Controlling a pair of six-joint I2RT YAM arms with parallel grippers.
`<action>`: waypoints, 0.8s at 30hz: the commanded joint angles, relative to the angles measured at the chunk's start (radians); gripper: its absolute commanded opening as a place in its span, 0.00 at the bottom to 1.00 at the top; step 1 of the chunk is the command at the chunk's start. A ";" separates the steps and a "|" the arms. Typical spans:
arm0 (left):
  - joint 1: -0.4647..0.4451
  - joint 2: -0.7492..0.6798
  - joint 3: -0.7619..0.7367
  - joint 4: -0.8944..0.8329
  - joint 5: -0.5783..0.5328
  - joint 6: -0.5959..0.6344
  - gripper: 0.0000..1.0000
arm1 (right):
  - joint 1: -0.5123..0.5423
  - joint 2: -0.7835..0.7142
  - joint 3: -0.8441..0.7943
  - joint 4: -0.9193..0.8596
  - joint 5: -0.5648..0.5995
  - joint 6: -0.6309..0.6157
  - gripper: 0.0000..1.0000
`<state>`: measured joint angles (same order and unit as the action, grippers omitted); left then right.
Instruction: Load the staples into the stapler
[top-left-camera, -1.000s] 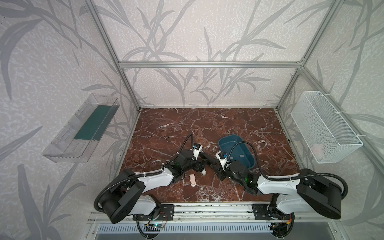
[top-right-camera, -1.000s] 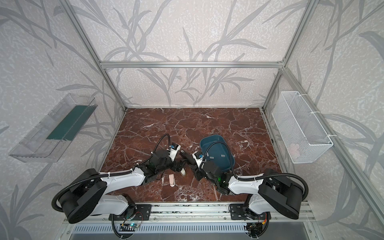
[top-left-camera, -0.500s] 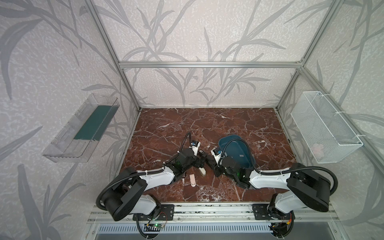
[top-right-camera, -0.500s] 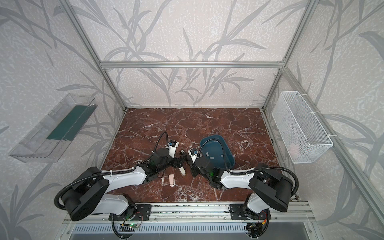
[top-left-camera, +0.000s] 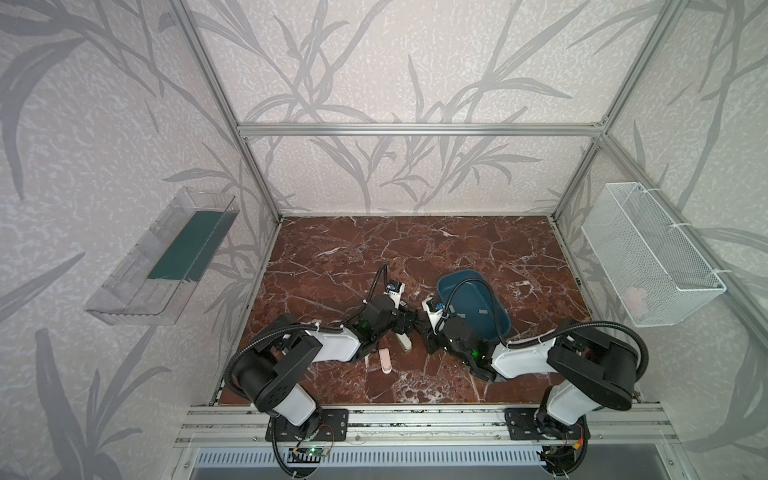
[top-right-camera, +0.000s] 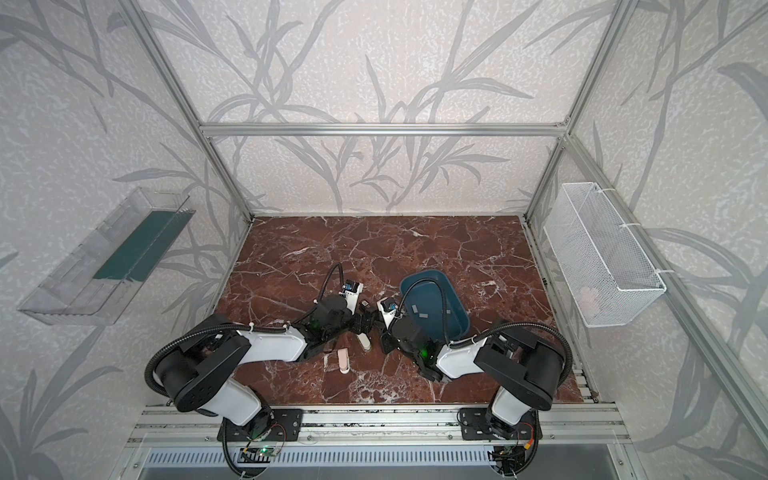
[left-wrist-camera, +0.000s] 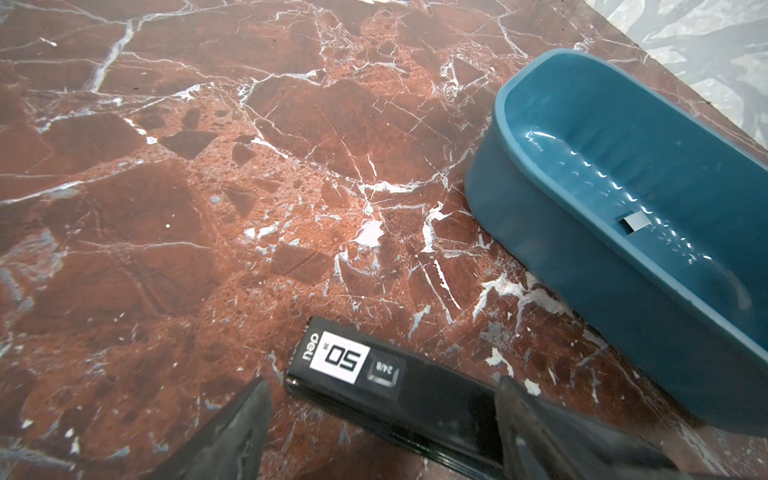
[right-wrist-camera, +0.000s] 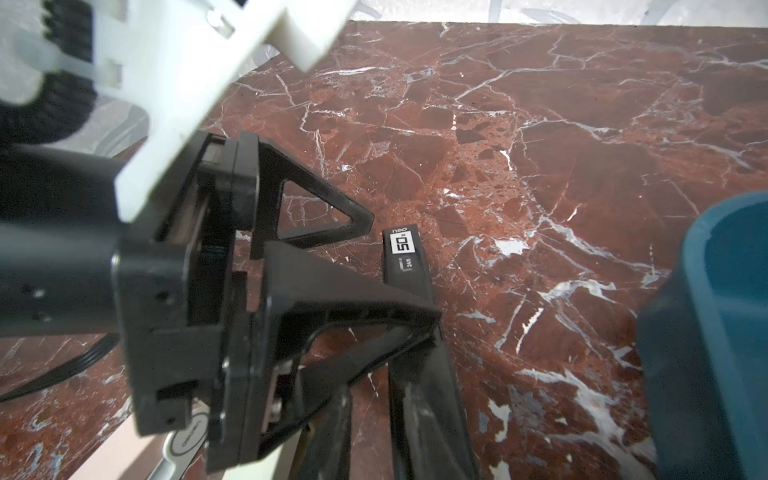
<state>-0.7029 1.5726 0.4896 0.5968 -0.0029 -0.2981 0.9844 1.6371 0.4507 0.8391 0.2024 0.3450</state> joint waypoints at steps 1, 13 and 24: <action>-0.002 0.008 0.021 0.014 0.001 -0.009 0.85 | -0.004 0.064 -0.058 -0.082 0.007 0.033 0.24; 0.004 -0.016 0.029 -0.003 -0.010 -0.010 0.85 | -0.003 0.031 -0.035 -0.105 0.000 0.031 0.29; 0.089 -0.416 0.036 -0.301 -0.332 -0.064 0.93 | -0.105 -0.461 0.218 -0.765 0.186 0.138 0.68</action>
<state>-0.6426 1.2423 0.5102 0.4129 -0.1562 -0.3313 0.9325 1.2850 0.6235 0.3119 0.2993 0.4137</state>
